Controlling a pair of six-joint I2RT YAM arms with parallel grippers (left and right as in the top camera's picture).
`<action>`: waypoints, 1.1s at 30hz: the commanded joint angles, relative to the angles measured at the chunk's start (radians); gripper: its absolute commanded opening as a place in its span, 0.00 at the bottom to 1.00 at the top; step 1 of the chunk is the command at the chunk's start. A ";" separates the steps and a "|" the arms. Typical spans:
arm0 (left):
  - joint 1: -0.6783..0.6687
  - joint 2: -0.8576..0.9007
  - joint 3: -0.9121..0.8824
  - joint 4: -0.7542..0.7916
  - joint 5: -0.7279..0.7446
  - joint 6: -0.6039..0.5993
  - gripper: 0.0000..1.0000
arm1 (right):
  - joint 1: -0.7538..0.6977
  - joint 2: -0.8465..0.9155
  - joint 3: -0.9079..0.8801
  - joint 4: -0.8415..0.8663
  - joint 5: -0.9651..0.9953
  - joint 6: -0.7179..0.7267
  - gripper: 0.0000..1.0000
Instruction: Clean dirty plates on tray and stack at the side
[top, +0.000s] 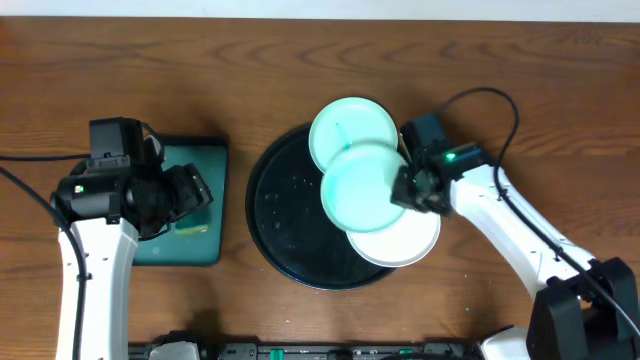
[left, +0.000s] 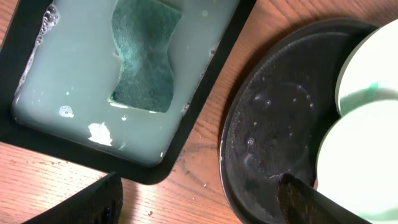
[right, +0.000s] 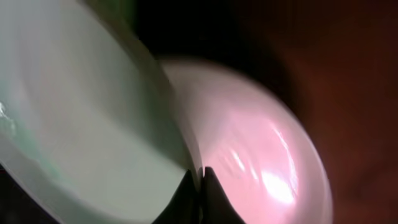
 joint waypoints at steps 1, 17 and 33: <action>-0.001 0.001 -0.003 -0.001 0.008 -0.004 0.80 | 0.064 -0.014 0.003 0.114 0.106 -0.021 0.01; -0.001 0.001 -0.013 -0.002 0.009 -0.004 0.80 | 0.303 -0.014 0.003 0.430 0.391 -0.484 0.01; -0.001 0.001 -0.013 -0.005 0.009 -0.004 0.80 | 0.625 -0.014 0.003 0.693 1.073 -1.127 0.01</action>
